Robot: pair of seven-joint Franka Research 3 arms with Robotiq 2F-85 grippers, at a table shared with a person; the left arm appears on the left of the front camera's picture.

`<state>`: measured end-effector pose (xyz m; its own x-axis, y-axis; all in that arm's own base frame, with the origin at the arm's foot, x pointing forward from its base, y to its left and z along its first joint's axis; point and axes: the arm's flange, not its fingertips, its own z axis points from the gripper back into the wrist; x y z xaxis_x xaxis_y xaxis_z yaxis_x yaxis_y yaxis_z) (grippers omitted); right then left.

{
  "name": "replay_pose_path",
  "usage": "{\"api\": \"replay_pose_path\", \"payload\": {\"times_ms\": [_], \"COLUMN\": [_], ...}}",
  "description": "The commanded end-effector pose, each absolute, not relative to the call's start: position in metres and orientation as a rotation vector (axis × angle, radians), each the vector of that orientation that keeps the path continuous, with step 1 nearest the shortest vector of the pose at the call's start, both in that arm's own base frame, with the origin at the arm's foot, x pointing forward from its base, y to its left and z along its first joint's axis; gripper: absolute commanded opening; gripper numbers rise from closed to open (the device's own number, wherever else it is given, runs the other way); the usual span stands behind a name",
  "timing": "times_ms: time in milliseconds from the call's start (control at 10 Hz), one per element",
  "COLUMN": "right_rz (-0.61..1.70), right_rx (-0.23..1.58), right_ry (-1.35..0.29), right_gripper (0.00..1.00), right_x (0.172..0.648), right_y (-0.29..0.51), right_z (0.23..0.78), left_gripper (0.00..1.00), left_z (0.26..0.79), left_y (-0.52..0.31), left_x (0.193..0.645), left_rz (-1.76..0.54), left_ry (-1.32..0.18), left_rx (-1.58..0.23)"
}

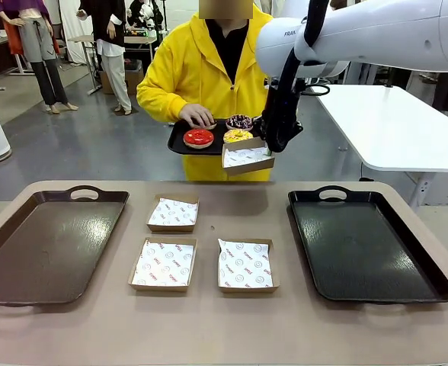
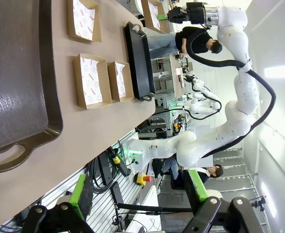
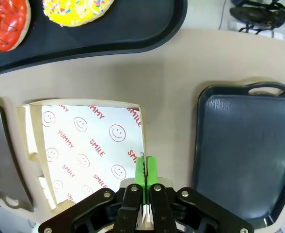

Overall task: Individually package the donuts and arrange them on the tray.
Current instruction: Pick up one Paper togo box, then place the picked Paper togo box on the Handle tray while simultaneously picking up another Paper togo box from the table with the other hand.

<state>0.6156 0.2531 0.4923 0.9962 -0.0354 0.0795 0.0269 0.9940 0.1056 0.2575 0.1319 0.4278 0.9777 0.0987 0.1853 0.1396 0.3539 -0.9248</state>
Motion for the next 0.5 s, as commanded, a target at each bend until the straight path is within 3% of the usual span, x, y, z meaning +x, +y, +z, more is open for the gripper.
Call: {"api": "replay_pose_path", "payload": {"times_ms": [0,400], "right_rz": [-0.037,-0.037], "right_rx": [0.1,0.1], "right_ry": [-0.085,-0.085], "right_gripper": [0.0,0.0], "right_x": [0.6099,0.6099], "right_y": [0.2518,0.2518], "right_z": [0.4931,0.4931], "left_gripper": [1.0,1.0], "left_z": [0.4288,0.4288], "left_y": [0.1331,0.1331], "left_x": [0.2566,0.2566], "left_rz": [-0.038,-0.038], "left_ry": [-0.242,-0.242], "left_rx": [-1.225,-1.225]}}
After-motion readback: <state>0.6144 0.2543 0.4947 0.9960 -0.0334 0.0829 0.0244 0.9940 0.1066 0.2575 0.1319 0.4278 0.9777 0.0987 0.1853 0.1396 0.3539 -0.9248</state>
